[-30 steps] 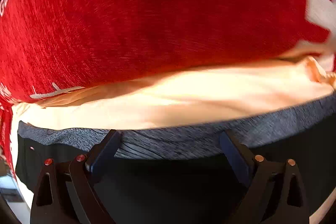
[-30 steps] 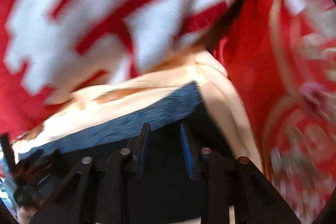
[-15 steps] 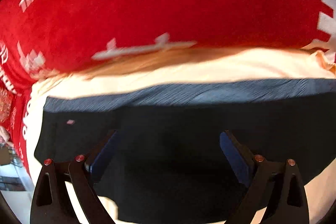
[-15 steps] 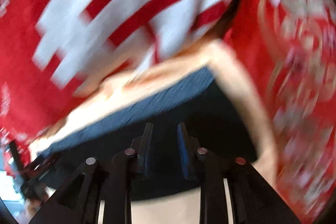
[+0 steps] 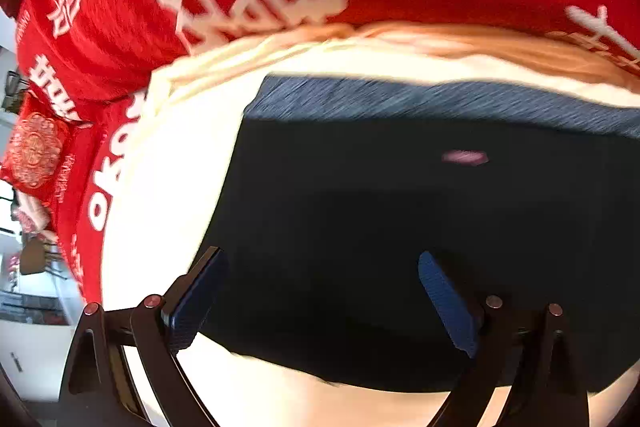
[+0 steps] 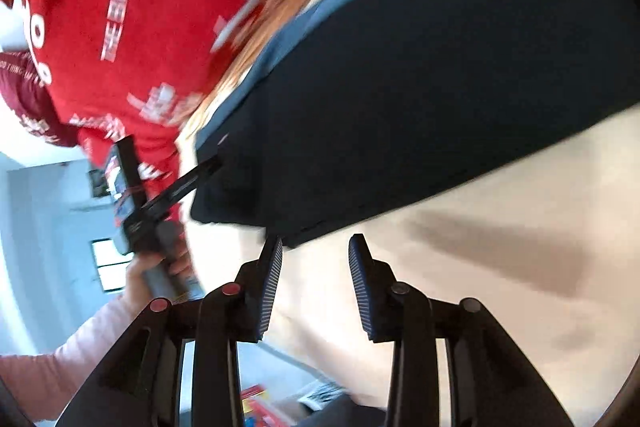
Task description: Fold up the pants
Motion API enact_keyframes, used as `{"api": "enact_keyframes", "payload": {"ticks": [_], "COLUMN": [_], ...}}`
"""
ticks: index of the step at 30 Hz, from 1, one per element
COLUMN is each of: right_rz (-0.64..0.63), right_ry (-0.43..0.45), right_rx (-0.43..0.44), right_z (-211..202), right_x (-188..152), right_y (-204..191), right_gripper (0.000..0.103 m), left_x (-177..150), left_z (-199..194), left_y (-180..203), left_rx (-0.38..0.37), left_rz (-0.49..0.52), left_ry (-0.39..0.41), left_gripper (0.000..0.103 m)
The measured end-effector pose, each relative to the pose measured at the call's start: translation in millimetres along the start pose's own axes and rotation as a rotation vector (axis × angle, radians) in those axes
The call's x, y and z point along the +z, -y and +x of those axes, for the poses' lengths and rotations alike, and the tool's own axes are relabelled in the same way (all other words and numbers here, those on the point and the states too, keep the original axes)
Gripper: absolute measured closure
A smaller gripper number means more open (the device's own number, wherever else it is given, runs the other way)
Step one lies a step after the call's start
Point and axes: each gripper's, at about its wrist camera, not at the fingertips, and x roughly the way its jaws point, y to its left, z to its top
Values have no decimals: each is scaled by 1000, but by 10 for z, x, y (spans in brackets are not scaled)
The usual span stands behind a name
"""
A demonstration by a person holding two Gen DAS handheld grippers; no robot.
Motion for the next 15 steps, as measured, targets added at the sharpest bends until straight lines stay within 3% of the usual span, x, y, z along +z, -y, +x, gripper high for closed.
{"api": "enact_keyframes", "payload": {"ticks": [3,6,11,13,14,15], "right_rz": [26,68,65,55,30,-15], "right_ry": [9,41,59,43,44,56], "right_rx": [-4,20,16,-38,-50,-58], "right_z": [301,399,482,460,422,359], "right_x": [-36,-47,64,140,155,137], "right_y": [-91,-85,-164,-224,-291,-398], "right_gripper": [65,65,64,87,95,96], "left_x": [-14,-25,-44,-42,-49,-64], "left_z": [214,201,240,257,268,283], "left_y": [-228,-224,-297,-350,-381,-400], "left_rx": [-79,-164,-224,-230,-232,-239], "left_rz": [-1,-8,-9,-2,3,4], "left_ry": [10,13,15,11,12,13], "left_gripper": [1,0,0,0,0,0]}}
